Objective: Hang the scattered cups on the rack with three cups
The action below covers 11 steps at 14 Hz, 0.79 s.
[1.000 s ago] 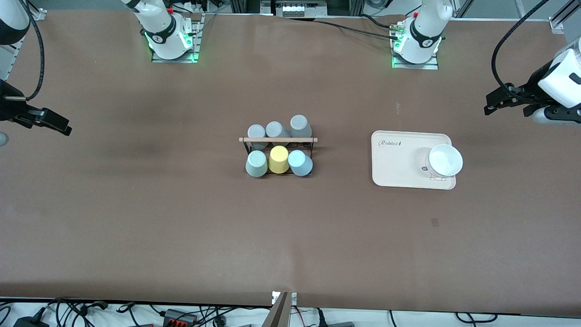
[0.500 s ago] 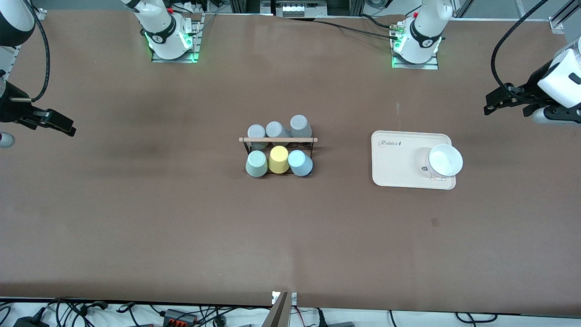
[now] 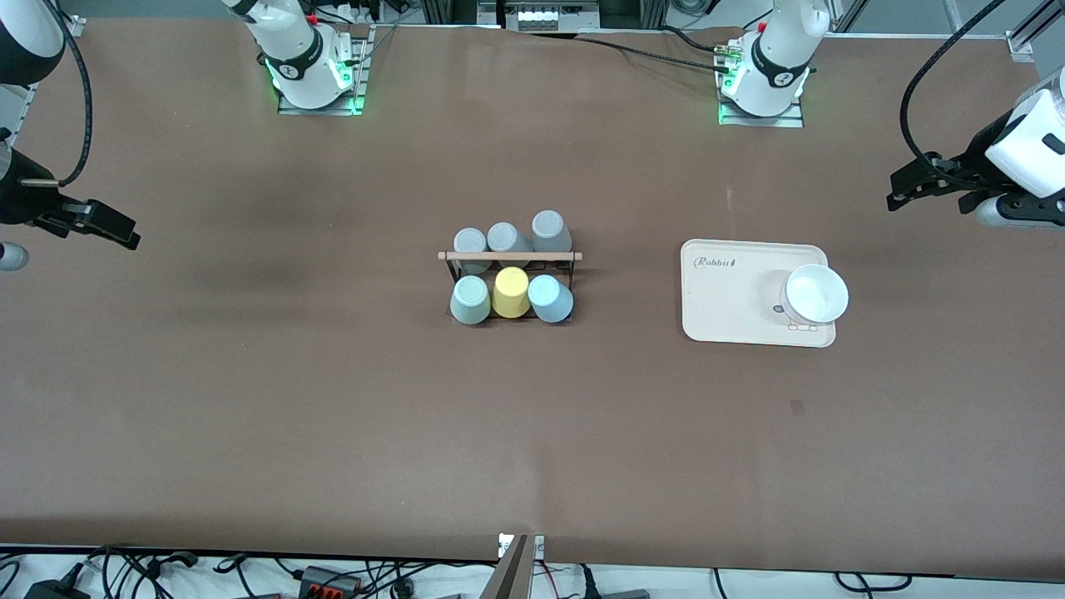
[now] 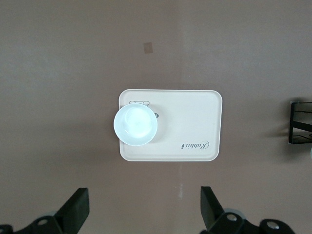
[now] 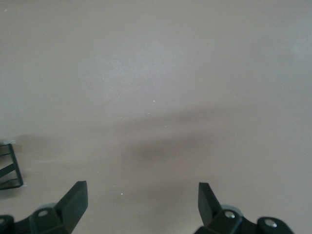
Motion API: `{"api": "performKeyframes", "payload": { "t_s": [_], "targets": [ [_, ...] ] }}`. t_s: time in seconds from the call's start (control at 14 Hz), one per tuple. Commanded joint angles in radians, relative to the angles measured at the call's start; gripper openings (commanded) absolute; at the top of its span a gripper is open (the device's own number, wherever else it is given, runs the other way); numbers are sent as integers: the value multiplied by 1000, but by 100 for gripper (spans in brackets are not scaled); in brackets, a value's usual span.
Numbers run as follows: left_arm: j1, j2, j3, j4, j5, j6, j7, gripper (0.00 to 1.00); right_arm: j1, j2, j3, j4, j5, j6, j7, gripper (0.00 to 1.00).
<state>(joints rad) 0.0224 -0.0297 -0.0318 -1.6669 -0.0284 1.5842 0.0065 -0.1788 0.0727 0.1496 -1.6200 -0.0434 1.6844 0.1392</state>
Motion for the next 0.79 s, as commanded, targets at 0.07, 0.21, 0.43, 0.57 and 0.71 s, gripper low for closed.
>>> {"api": "performKeyframes", "payload": {
  "t_s": [0.07,0.21,0.43,0.57,0.71],
  "targets": [
    [4,-9,-5,4,-8,-13,-5,100,-11,13,2,41,39,-9,-13,100],
    [2,-9,-5,4,-7,-12,-5,100,-5,16,2,52,30,-14,-12,100],
    [4,-9,-4,4,-5,-12,-2,100,-8,6,1,67,37,-55,-16,100],
    [4,-9,-4,4,-5,-12,1,100,-4,4,2,83,36,-89,-12,100],
    [5,-9,-4,4,-5,-12,3,100,-5,4,2,84,46,-94,-3,100]
  ]
}}
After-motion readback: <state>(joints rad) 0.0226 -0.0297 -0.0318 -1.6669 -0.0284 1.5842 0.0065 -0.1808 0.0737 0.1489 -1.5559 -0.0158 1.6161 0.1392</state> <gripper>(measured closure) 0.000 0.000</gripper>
